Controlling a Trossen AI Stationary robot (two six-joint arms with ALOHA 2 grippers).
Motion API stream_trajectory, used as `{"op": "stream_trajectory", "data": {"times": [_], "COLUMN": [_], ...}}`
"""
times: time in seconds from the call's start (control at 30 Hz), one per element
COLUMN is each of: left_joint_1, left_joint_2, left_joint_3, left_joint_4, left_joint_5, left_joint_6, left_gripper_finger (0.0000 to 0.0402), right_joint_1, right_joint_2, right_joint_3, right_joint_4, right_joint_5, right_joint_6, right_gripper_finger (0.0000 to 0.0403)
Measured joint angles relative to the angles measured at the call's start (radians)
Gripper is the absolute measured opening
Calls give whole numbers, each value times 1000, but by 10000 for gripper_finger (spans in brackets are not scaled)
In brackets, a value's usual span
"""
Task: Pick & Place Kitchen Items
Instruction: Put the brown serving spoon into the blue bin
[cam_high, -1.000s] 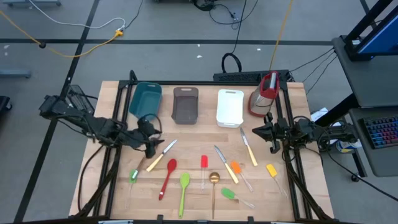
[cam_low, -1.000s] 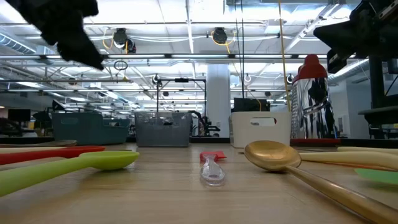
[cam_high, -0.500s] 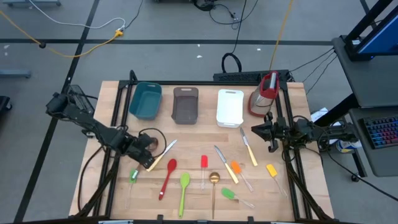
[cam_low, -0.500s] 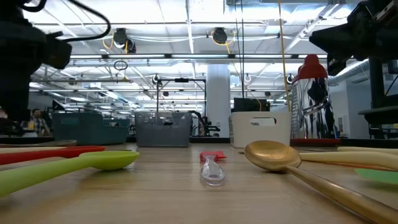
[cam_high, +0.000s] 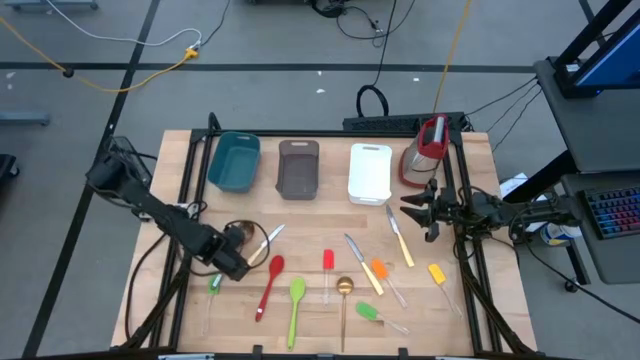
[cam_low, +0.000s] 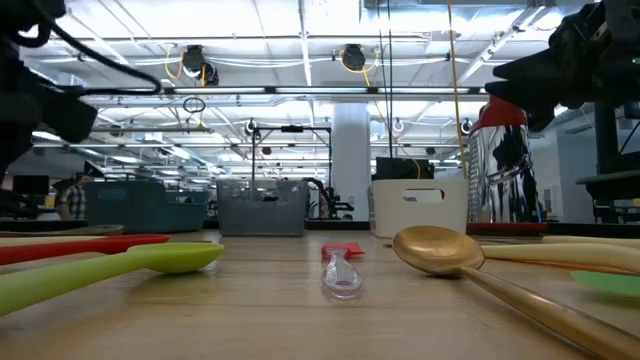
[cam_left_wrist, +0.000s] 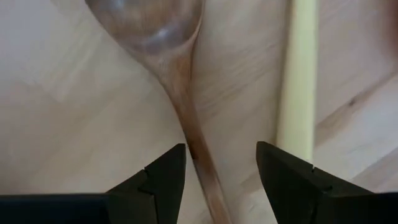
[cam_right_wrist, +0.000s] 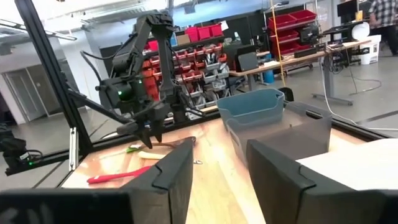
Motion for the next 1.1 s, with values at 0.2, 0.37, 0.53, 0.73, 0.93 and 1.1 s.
{"op": "stream_trajectory", "data": {"times": [0.2,0.37,0.53,0.73,0.93,1.1], "left_joint_1": [33,64,81,125,175,248], "left_joint_2": [46,48,44,-9,-136,-256], "left_joint_3": [0,-25,-66,-71,-76,-75], "left_joint_4": [-29,-3,22,11,-7,1], "left_joint_5": [23,54,84,71,-2,-86], "left_joint_6": [16,60,67,94,121,203], "left_gripper_finger": [202,169,99,20,32,21], "right_joint_1": [0,0,0,0,0,0], "right_joint_2": [3,4,4,4,4,4], "right_joint_3": [0,0,0,0,0,0], "right_joint_4": [0,0,0,0,0,0], "right_joint_5": [0,0,0,0,3,3], "right_joint_6": [19,22,22,20,19,15], "right_gripper_finger": [136,135,135,134,134,134]}}
